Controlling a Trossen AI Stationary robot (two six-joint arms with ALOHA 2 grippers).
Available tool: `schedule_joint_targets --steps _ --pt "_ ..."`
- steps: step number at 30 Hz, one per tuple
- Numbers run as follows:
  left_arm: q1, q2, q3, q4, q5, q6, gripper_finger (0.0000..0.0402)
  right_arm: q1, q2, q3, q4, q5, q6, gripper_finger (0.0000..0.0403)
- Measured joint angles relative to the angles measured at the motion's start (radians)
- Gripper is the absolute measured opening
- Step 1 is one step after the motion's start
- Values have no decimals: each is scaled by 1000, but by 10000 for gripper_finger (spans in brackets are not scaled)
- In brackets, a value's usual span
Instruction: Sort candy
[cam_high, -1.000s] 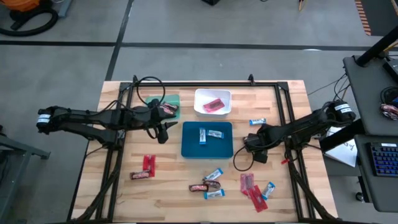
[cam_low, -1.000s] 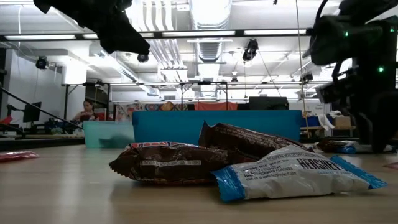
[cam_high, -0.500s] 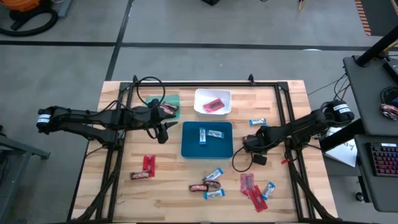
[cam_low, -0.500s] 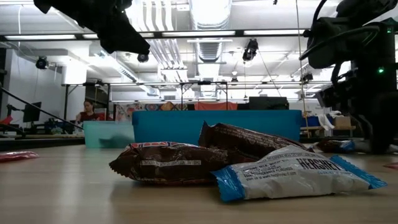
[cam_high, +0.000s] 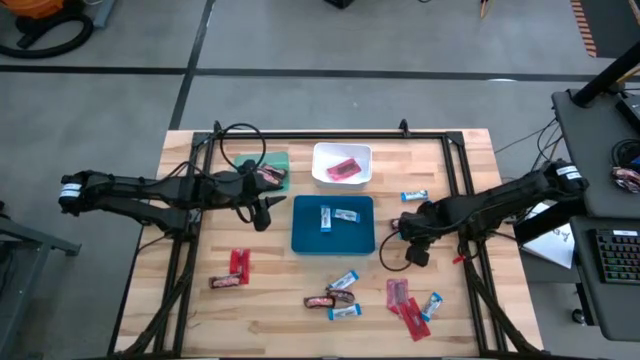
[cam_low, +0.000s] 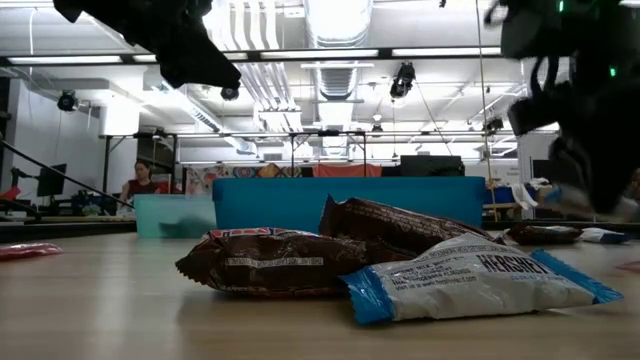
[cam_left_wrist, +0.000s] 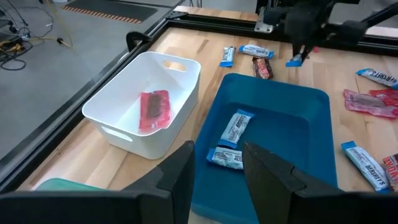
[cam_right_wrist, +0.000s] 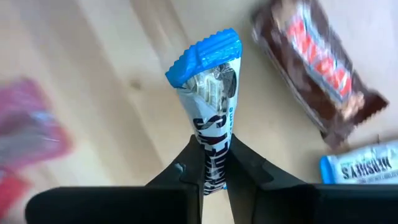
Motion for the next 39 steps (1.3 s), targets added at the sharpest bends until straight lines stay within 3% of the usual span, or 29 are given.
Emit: schedule_joint_targets --steps 6,12,19,26,39 --pt "-2 0 0 0 0 -17 118 7 -41 112 26 75 -7 37" --pt "-18 0 0 0 1 -22 118 6 13 216 134 149 -96 38" --pt "-53 0 0 -8 13 -84 118 5 152 356 196 220 -216 38" --pt "-98 0 11 -101 30 -241 118 -14 330 488 196 258 -319 38" --pt "-211 0 56 -455 31 -596 118 -118 626 670 77 266 -328 38"
